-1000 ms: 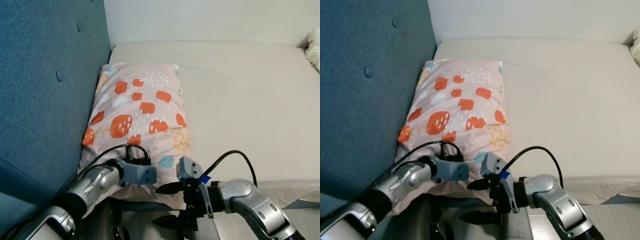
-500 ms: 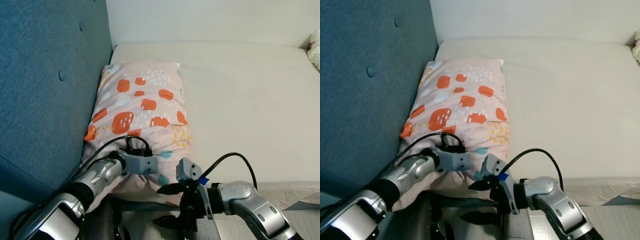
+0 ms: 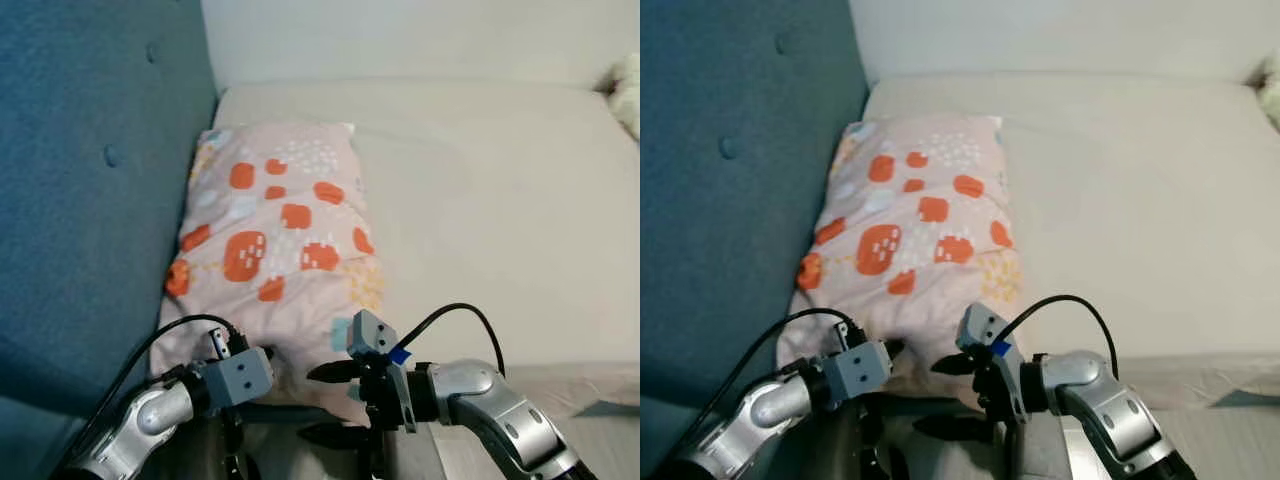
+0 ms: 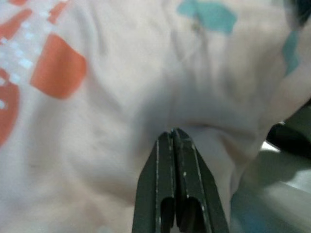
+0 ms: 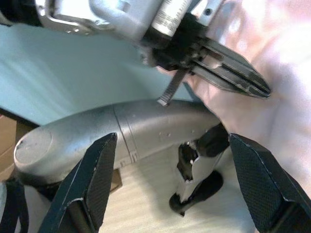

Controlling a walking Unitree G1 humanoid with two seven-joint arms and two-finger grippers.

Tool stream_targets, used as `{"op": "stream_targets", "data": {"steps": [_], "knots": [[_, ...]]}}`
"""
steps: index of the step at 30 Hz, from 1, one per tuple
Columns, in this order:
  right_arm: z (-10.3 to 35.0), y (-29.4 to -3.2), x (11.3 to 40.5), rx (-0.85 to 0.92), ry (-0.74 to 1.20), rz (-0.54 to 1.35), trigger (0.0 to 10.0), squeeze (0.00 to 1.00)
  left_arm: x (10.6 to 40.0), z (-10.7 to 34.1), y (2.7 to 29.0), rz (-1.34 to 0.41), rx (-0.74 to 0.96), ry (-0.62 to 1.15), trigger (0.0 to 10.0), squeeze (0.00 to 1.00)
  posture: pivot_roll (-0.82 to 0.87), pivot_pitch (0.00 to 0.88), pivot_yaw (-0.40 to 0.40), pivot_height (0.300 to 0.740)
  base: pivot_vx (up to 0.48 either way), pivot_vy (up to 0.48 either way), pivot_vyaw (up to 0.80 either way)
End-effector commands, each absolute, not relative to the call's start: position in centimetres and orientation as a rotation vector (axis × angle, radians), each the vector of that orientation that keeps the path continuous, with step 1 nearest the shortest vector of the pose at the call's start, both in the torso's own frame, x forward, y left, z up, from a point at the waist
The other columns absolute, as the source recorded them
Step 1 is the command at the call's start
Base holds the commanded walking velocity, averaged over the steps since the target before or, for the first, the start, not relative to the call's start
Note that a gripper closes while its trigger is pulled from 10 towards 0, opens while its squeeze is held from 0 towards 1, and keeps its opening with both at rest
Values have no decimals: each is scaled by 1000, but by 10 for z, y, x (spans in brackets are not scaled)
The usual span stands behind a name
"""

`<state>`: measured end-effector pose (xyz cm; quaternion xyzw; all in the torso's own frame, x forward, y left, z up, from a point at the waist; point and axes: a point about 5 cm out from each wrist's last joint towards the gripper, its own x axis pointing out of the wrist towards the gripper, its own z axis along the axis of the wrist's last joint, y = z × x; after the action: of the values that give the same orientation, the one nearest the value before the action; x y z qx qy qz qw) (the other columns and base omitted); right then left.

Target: Clean up the room

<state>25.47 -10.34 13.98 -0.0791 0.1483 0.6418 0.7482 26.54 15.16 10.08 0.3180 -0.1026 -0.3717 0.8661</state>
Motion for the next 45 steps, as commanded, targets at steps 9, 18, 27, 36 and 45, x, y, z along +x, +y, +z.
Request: {"op": "stream_targets", "data": {"steps": [9,18,27,36,45], "knots": [[152,-102,296,-18,119,993,10000,0,272,116,200,-243,278,-111,10000,0,0,222,-40,598,0,0,0],[125,-132,320,-28,94,394,10000,0,273,94,199,119,-9,57,10000,0,-35,169,-33,598,0,0,0],[107,-152,308,-143,37,182,10000,0,271,100,189,169,-1,1,10000,0,-46,157,-24,598,0,0,0],[96,-154,297,-119,27,167,10000,0,267,110,162,37,24,-82,10000,0,-51,144,-16,623,0,0,0],[90,-153,295,-108,21,142,10000,0,267,109,157,31,18,-73,10000,0,-51,133,-20,653,0,0,0]]}}
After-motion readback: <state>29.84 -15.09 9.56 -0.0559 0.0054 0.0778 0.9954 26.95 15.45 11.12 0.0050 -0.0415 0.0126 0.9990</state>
